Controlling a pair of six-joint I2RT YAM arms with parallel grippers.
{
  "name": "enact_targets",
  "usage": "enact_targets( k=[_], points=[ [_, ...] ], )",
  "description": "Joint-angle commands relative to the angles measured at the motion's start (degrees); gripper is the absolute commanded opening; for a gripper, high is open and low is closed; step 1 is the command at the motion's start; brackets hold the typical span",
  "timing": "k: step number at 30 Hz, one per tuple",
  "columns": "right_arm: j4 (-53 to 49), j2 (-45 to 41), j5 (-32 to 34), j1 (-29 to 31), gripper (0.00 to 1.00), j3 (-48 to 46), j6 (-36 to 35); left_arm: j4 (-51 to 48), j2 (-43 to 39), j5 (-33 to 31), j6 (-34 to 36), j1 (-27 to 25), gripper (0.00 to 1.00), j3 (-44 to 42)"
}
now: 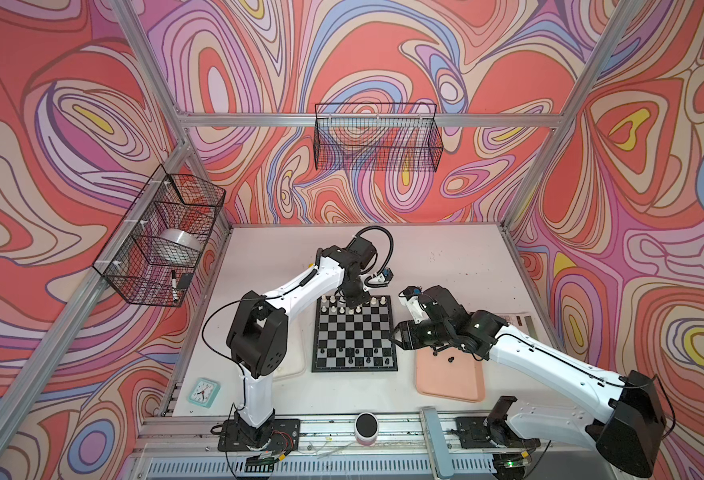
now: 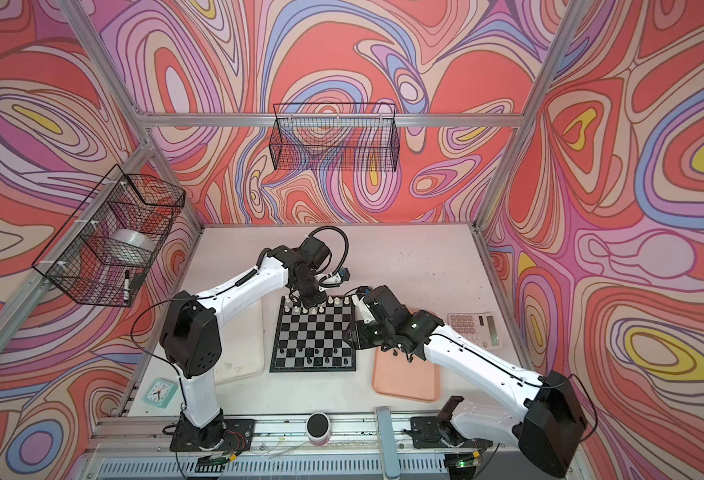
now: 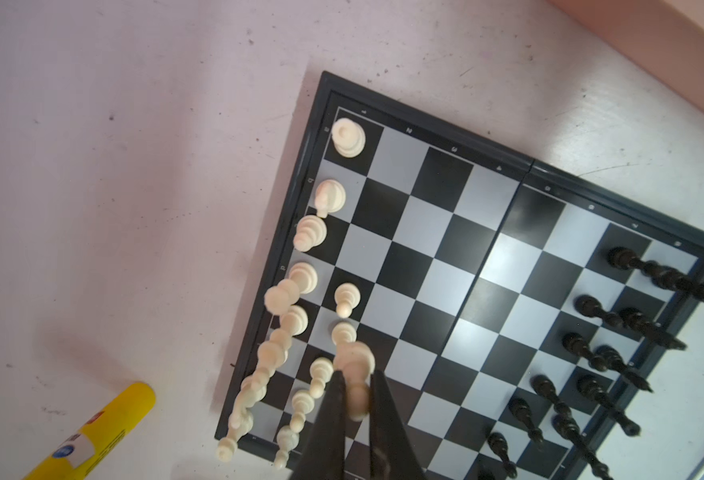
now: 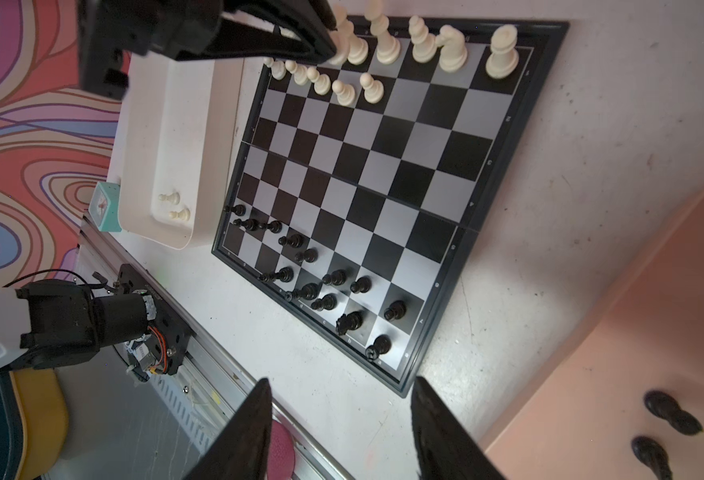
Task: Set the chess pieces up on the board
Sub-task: 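Carry the white pawn with the left gripper over the board's white pawn row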
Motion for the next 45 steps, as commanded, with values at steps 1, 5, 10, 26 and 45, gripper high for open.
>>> enact_targets(
  k=[1, 5, 10, 26, 45],
  points=[
    [-2.4, -1.8, 1.9, 0.3, 0.55, -0.7, 0.5, -0.2, 0.9, 0.9, -1.3, -0.2, 0.12, 0.7],
    [-3.0, -2.2, 2.0, 0.3, 0.55, -0.8, 0.7, 0.9, 1.3, 0.5, -1.3, -1.0, 0.12, -0.1],
    [-2.9, -1.9, 1.7, 0.3, 0.55, -0.3, 0.4, 1.9, 2.4, 0.4, -0.9, -1.8, 0.12, -0.6],
    [-2.9, -2.0, 1.8, 0.3, 0.55, -0.6, 0.4, 3.5, 6.2, 0.2, -0.7, -2.6, 0.12, -0.4],
    [-2.7, -2.1, 2.0, 0.3, 0.55, -1.3, 0.3, 4.6, 8.9, -1.1, 0.6, -2.8, 0.12, -0.1]
  ],
)
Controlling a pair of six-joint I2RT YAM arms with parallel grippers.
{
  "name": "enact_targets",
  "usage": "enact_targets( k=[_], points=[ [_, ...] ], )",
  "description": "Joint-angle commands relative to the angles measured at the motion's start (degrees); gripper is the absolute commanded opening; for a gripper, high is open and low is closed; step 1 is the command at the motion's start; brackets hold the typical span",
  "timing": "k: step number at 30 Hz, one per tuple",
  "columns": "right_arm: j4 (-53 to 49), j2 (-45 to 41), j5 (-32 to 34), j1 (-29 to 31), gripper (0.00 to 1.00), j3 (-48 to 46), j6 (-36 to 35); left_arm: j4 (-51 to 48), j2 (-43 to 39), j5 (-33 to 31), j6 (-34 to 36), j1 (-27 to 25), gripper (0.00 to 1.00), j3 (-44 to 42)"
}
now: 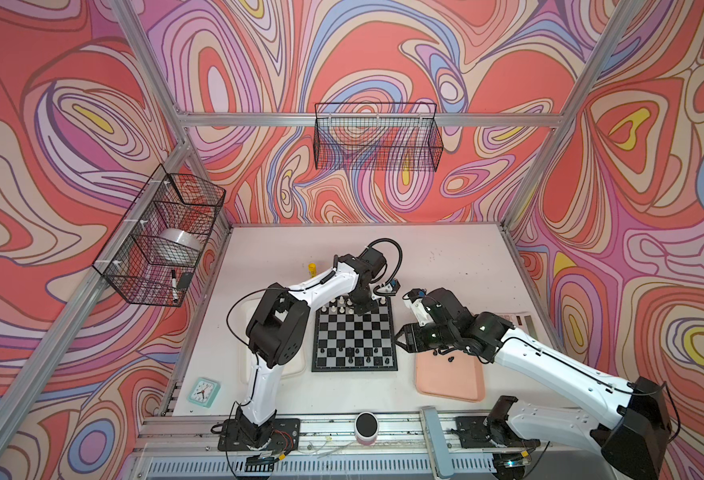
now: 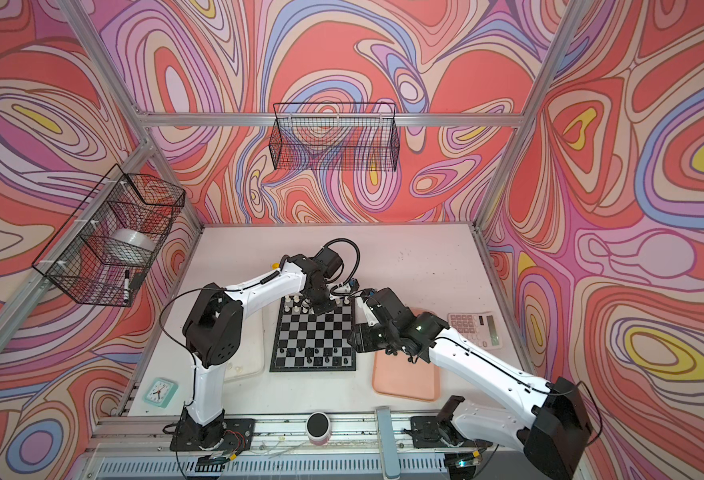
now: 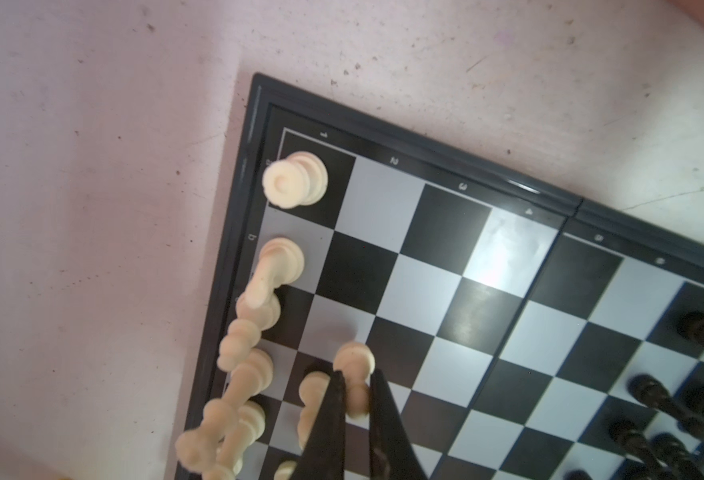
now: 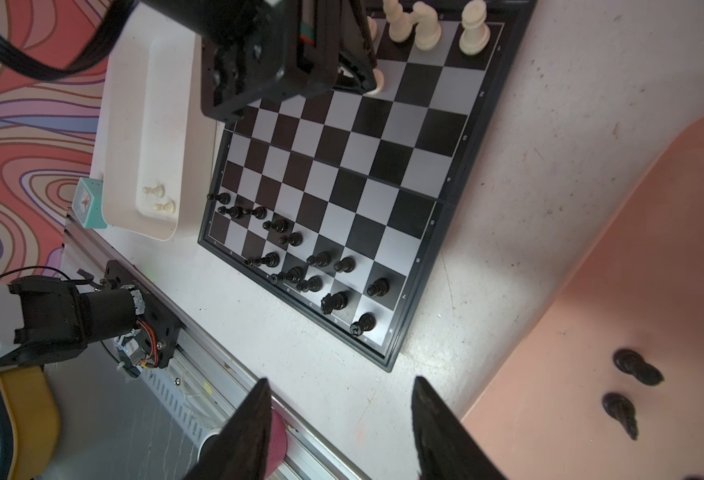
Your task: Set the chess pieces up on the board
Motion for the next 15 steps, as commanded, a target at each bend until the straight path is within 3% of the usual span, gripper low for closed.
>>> enact_targets(
  k=[1, 15],
  points=[
    [0.1, -0.5, 0.9, 0.3, 0.55, -0.7, -0.1, 0.3, 1.2, -0.6, 0.7, -0.5, 0.12, -0.1],
    [0.3, -0.3, 1.0, 0.3, 0.56, -1.3, -0.3, 0.3, 2.7, -0.9, 0.4, -0.8, 0.13, 1.3]
  ],
)
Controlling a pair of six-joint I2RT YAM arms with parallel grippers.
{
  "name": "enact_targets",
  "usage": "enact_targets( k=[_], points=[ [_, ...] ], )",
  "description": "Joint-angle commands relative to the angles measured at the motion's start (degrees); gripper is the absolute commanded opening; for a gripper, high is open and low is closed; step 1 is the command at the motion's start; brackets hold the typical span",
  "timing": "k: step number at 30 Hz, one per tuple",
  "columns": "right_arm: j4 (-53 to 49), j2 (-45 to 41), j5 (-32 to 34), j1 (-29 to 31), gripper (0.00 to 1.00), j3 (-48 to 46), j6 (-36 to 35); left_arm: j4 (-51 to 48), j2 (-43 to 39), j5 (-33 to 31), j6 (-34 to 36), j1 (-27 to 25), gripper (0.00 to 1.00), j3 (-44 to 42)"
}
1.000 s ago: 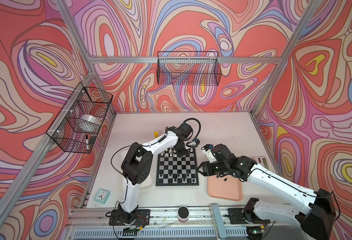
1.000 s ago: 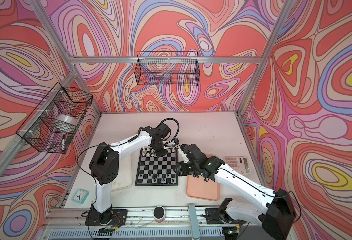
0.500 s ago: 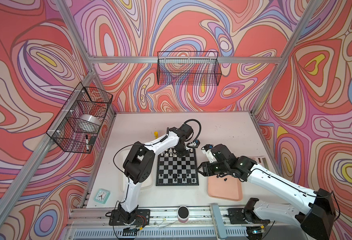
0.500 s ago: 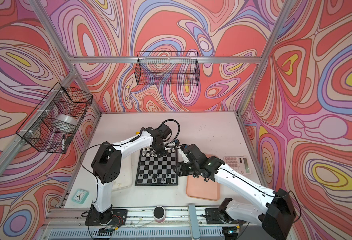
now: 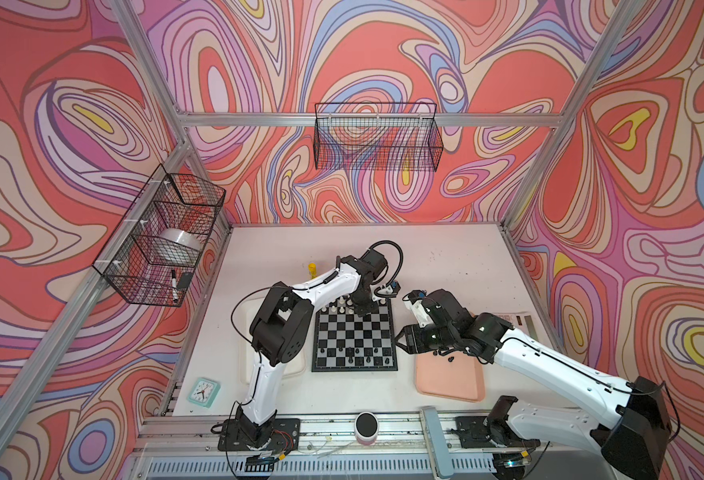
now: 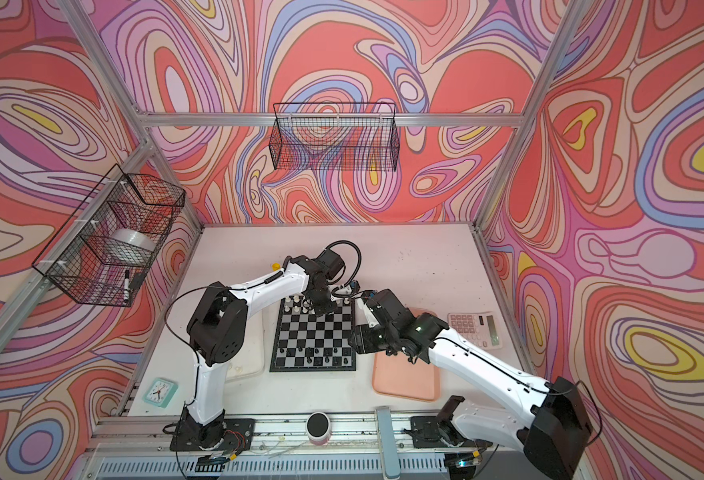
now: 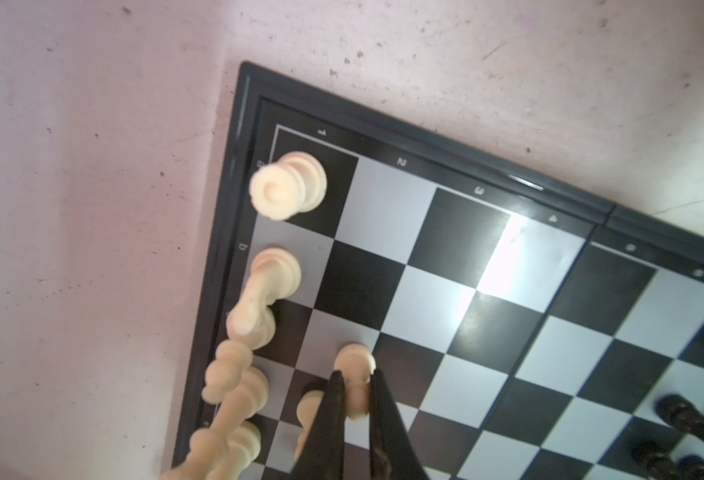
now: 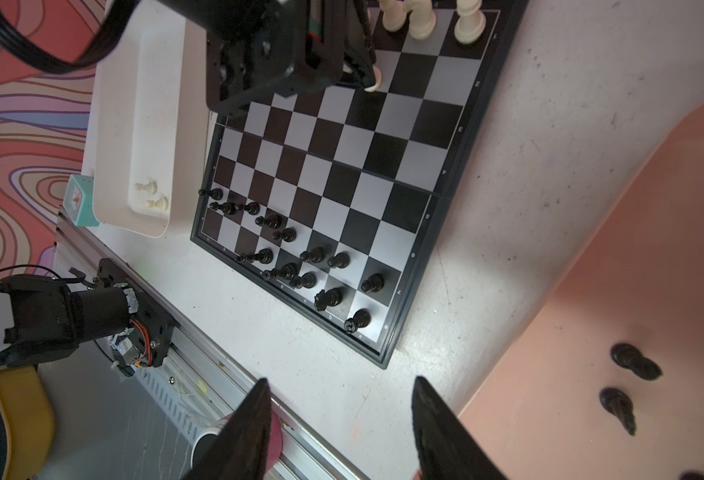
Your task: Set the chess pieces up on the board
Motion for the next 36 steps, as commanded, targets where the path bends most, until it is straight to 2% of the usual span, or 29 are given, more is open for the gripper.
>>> enact_targets(
  k=[1, 22, 36],
  points=[
    [0.3, -0.3, 0.9, 0.3, 0.56, -0.8, -0.2, 0.0, 1.5, -0.3, 0.5, -0.5, 0.13, 1.0],
    [1.1, 0.5, 0.8, 0.3, 0.55, -1.1, -0.2, 1.3, 1.6, -1.3, 0.6, -0.5, 0.12, 0.4],
    [1.8, 0.7, 0.8, 0.3, 0.56, -1.4, -0.3, 1.1, 1.2, -2.0, 1.1, -0.5, 0.2, 0.5]
  ],
)
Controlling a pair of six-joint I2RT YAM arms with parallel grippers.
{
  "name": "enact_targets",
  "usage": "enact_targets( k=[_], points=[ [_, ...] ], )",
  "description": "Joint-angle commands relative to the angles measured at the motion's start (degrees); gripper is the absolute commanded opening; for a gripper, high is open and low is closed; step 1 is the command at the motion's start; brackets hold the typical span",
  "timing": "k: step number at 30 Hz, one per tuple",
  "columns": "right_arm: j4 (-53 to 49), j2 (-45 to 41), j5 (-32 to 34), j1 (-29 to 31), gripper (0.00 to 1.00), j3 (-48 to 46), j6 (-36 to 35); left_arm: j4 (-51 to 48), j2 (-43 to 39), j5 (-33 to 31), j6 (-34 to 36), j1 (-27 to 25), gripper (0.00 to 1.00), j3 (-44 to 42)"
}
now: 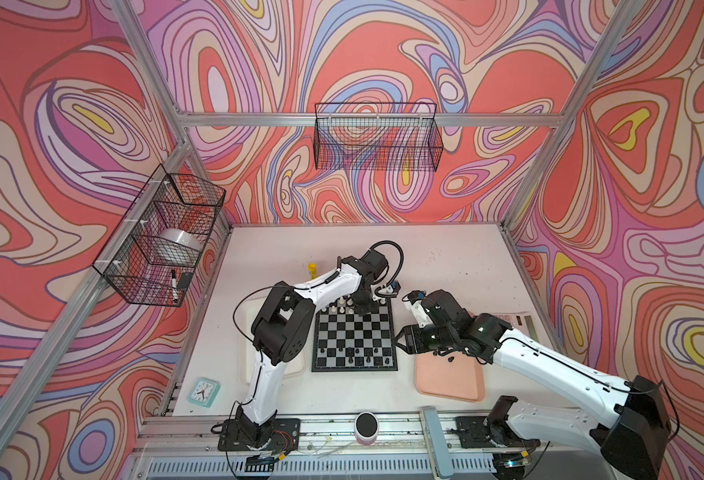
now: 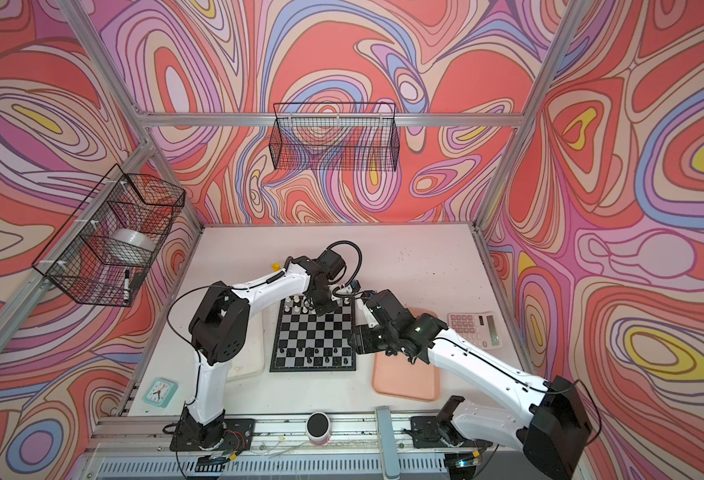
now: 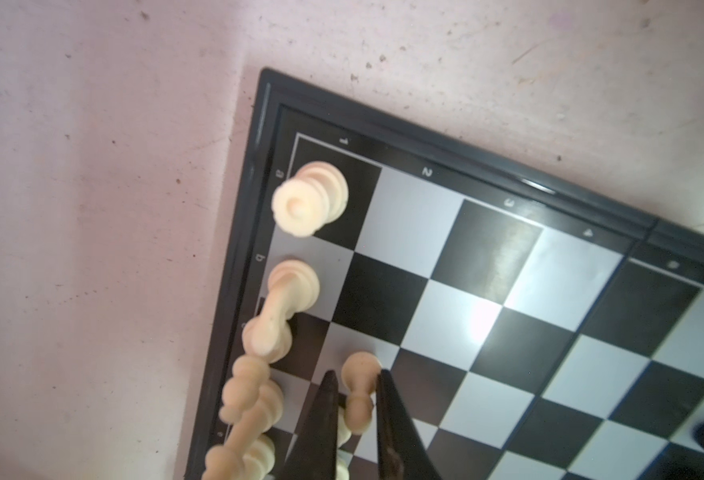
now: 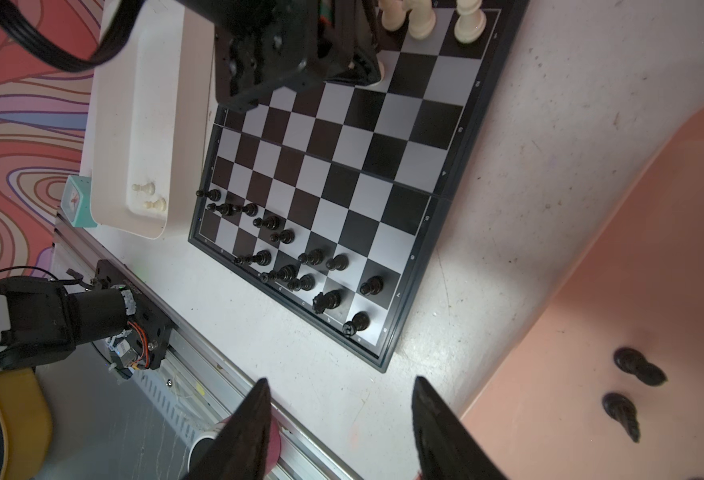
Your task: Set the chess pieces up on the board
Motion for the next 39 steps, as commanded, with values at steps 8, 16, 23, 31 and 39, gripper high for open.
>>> enact_targets(
  k=[8, 16, 23, 31, 39],
  points=[
    [1.1, 0.5, 0.6, 0.3, 0.56, -1.1, -0.2, -0.7, -0.3, -0.9, 1.0, -0.5, 0.23, 0.5],
    [1.1, 0.2, 0.7, 0.3, 0.56, -1.1, -0.3, -0.9, -1.3, -0.8, 1.2, -0.5, 0.25, -0.2],
    [1.2, 0.1, 0.6, 0.3, 0.56, -1.1, -0.2, -1.6, -1.6, -0.5, 1.1, -0.5, 0.28, 0.3],
    [1.0, -0.4, 0.8, 0.3, 0.56, -0.7, -0.3, -2.3, -2.0, -0.1, 1.1, -0.5, 0.27, 0.6],
    [-0.7, -3.1, 0.1, 0.3, 0.56, 2.0, -1.5, -2.9, -2.7, 0.4, 0.9, -0.5, 0.27, 0.8]
  ],
)
